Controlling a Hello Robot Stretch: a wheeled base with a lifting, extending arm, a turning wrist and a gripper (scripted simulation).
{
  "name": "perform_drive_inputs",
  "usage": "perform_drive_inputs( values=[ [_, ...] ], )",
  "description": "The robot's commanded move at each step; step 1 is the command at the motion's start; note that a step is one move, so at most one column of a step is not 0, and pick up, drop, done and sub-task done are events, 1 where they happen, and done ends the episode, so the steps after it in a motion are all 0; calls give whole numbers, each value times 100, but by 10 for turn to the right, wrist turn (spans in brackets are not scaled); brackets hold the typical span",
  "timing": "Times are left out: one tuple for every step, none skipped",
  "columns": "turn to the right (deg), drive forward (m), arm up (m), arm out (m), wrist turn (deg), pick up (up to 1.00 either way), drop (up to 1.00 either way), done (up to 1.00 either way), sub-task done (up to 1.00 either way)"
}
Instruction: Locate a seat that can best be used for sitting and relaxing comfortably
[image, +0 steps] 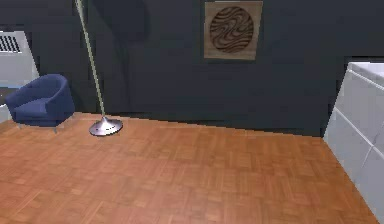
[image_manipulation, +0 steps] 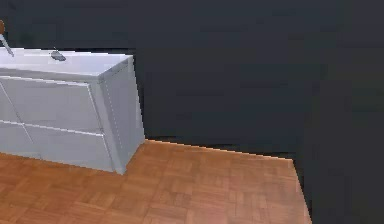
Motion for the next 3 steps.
perform_drive_inputs(
  values=[
    [-90,0,0,0,0,0,0,0,0],
    [0,75,0,0,0,0,0,0,0],
    [-450,0,0,0,0,0,0,0,0]
  ],
)
